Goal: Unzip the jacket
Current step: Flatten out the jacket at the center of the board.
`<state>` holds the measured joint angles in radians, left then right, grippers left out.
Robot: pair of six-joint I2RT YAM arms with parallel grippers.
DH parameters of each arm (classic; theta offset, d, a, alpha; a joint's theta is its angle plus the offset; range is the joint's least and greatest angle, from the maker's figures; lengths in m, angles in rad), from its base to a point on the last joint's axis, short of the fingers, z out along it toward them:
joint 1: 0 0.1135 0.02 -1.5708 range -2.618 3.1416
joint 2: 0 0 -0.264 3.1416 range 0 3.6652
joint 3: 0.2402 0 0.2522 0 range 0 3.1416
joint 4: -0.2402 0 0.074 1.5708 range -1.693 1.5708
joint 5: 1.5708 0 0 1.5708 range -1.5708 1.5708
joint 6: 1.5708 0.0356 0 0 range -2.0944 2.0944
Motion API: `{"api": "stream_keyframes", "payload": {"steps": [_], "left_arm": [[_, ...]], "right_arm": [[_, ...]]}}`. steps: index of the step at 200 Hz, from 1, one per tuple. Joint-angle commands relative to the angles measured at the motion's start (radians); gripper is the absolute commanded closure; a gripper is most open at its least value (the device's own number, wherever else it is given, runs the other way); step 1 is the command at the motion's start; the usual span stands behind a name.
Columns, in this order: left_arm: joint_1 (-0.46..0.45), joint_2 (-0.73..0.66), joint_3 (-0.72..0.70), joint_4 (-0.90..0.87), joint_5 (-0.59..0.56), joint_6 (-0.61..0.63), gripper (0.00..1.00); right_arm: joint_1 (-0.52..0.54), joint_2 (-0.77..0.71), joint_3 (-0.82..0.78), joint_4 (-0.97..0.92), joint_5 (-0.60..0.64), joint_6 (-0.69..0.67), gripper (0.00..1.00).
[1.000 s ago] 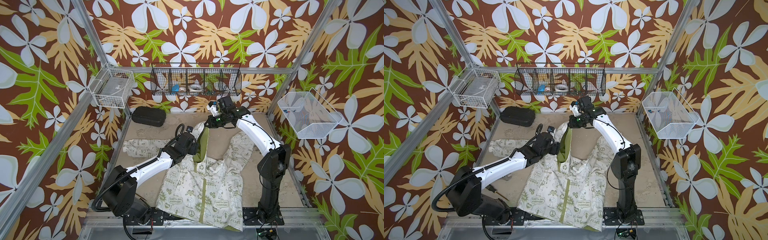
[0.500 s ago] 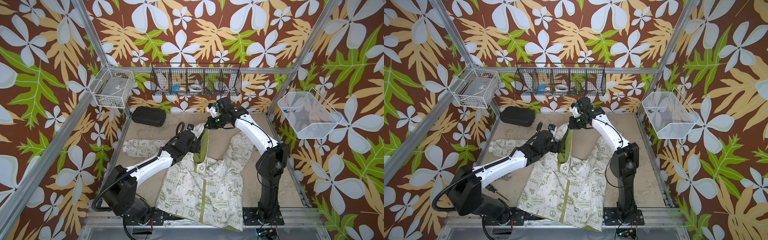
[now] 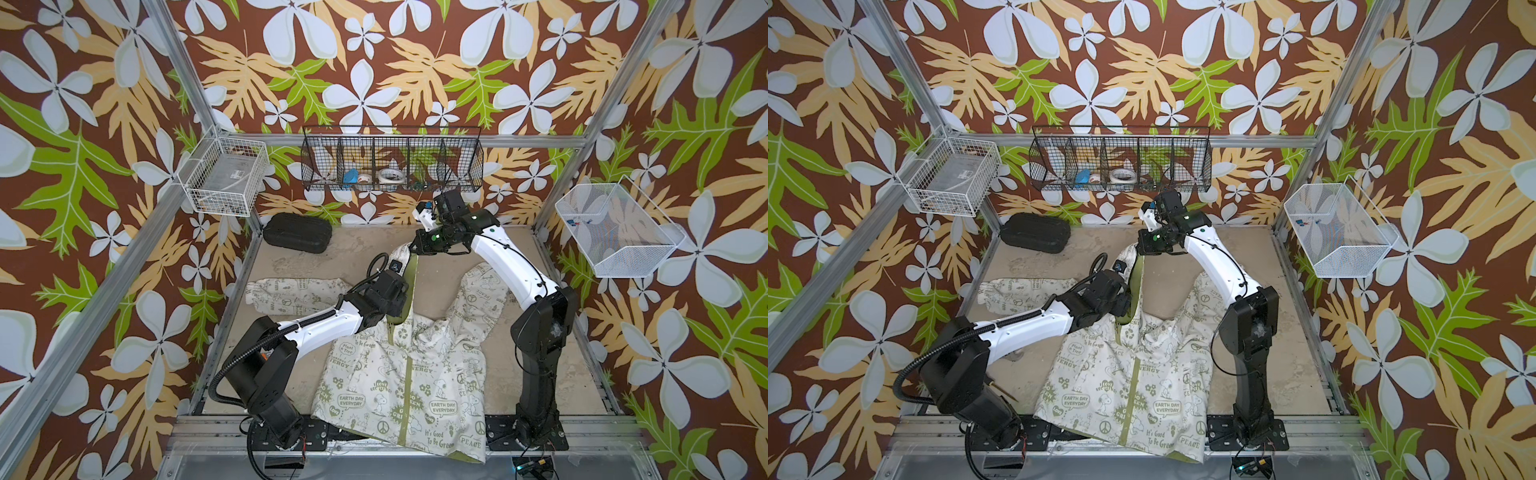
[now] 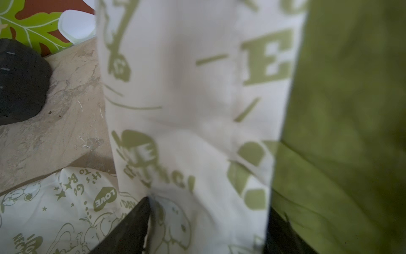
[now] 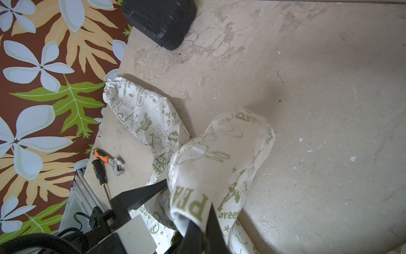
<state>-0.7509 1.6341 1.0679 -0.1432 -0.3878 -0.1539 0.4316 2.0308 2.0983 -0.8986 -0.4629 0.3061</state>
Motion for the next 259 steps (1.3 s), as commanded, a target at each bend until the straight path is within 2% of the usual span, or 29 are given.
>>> {"api": "stream_keyframes", "payload": {"steps": [1,33,46,53,63,67,81,96,120,151,229,259], "left_arm": [[-0.001,-0.003,0.010,0.009,-0.121,-0.038,0.43],[-0.001,-0.032,-0.016,0.038,-0.125,-0.055,0.60],[-0.001,-0.043,-0.020,0.048,-0.116,-0.061,0.65],[0.000,-0.050,-0.021,0.052,-0.114,-0.068,0.68],[0.002,-0.060,-0.025,0.060,-0.109,-0.077,0.76],[0.003,-0.065,-0.028,0.065,-0.104,-0.081,0.80],[0.012,-0.077,-0.028,0.067,-0.082,-0.095,0.87],[0.029,-0.081,-0.024,0.058,-0.058,-0.114,0.90],[0.057,-0.103,-0.048,0.066,-0.038,-0.142,0.99],[0.077,-0.119,-0.066,0.072,-0.027,-0.161,1.00],[0.101,-0.115,-0.029,0.028,0.016,-0.204,1.00],[0.112,-0.118,-0.021,0.028,0.037,-0.230,1.00]], "right_arm": [[-0.004,-0.010,0.000,-0.011,0.016,-0.016,1.00],[-0.007,-0.006,-0.001,-0.010,0.014,-0.018,0.99],[-0.008,-0.009,-0.009,-0.006,0.015,-0.017,0.96],[-0.007,-0.013,-0.021,-0.001,0.018,-0.019,0.87],[-0.008,-0.021,-0.048,0.009,0.034,-0.019,0.61],[-0.008,-0.026,-0.066,0.010,0.043,-0.020,0.54],[-0.008,-0.057,-0.147,0.022,0.086,-0.022,0.42],[-0.007,-0.143,-0.310,0.107,0.119,-0.019,0.37],[-0.010,-0.300,-0.586,0.262,0.105,0.032,0.32],[-0.010,-0.401,-0.824,0.400,0.084,0.109,0.31],[0.001,-0.493,-1.116,0.766,-0.056,0.158,0.23],[0.015,-0.440,-1.171,0.881,-0.064,0.151,0.22]]}}
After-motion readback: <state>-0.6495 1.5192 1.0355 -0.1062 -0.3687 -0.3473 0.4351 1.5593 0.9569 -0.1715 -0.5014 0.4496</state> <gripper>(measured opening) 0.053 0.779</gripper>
